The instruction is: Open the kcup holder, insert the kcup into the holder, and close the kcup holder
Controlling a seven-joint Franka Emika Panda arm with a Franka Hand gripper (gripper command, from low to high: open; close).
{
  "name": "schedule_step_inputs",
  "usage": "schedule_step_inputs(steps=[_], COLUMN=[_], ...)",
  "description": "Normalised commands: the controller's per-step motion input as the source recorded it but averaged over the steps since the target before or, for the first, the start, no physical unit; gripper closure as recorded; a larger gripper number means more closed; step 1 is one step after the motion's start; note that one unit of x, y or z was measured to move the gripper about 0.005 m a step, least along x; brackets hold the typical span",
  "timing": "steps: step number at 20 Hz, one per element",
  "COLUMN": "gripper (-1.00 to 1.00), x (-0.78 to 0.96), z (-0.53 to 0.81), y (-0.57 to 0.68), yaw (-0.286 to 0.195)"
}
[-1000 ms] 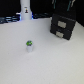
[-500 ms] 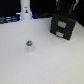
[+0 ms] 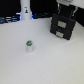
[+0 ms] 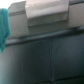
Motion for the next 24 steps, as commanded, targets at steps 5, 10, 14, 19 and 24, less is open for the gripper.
schedule_step_inputs(steps=[5,10,14,19,24], gripper=[-1.0,-1.0,-1.0,-1.0,-1.0], x=[-0.13,-0.16,-0.23,-0.3,-0.28], z=[-0.32,-0.39,-0.44,-0.4,-0.37], y=[0.15,0.18,0.14,0.08,0.08], yaw=[-0.03,-0.017,-0.006,0.005,0.024])
